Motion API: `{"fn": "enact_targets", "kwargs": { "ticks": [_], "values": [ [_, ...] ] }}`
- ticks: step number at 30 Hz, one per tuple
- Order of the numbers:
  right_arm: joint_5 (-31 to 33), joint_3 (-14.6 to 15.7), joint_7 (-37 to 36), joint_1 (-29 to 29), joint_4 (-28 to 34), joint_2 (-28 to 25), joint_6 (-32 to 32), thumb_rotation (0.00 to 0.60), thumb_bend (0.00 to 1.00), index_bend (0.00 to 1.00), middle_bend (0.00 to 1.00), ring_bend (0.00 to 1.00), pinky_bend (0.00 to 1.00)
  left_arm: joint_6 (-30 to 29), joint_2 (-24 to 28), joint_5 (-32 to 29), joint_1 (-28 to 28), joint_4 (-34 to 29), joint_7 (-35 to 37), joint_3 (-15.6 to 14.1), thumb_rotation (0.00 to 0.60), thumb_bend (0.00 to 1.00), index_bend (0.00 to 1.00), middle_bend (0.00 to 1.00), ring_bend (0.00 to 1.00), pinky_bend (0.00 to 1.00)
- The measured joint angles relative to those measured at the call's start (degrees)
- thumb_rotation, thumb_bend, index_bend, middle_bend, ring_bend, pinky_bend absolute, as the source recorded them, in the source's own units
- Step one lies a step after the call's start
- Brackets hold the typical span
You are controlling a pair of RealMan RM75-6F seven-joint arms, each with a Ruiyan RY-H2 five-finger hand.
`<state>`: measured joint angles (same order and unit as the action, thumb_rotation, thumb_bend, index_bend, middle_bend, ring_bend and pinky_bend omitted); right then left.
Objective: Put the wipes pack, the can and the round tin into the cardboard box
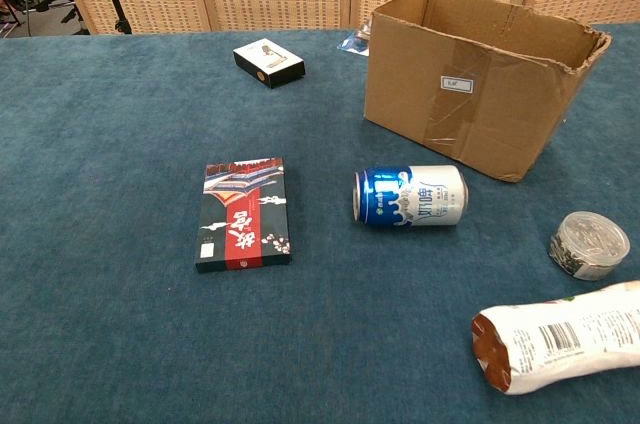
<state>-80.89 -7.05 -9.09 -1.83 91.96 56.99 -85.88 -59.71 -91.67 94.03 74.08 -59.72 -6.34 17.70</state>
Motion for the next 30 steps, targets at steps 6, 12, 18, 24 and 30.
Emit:
{"fn": "enact_targets", "kwargs": {
  "ticks": [6,12,18,24,30],
  "values": [
    [1.91,-0.44,-0.98,-0.45,-1.14,-0.01,1.98,0.6,0.0,0.0,0.0,0.0,0.0,3.79,-8.19,-2.99,4.6,8.08,-0.55,1.11,0.6,0.35,0.73,0.57,0.52,0.6],
    [3.07,-0.78,-1.11,-0.89,-1.58,0.07,3.18,0.6,0.0,0.0,0.0,0.0,0.0,5.75,-16.35,-4.59,9.19,19.18,1.03,1.3,0.6,0.18,0.63,0.39,0.39,0.56],
    [3.95,-1.12,-1.16,-1.18,-1.94,0.13,3.94,0.6,0.0,0.0,0.0,0.0,0.0,12.11,-20.66,-8.3,12.17,24.64,1.81,1.7,0.6,0.0,0.0,0.0,0.0,0.19],
    [4.12,-1.09,-0.84,-1.35,-2.02,0.24,4.4,0.6,0.0,0.0,0.0,0.0,0.0,13.33,-21.38,-11.91,13.14,24.08,0.84,3.29,0.6,0.0,0.0,0.0,0.0,0.17],
    [3.79,-0.97,-0.05,-1.36,-1.82,0.44,4.16,0.6,0.0,0.0,0.0,0.0,0.0,8.72,-18.68,-11.71,11.72,20.02,2.3,3.42,0.6,0.0,0.0,0.0,0.0,0.17]
  ]
}}
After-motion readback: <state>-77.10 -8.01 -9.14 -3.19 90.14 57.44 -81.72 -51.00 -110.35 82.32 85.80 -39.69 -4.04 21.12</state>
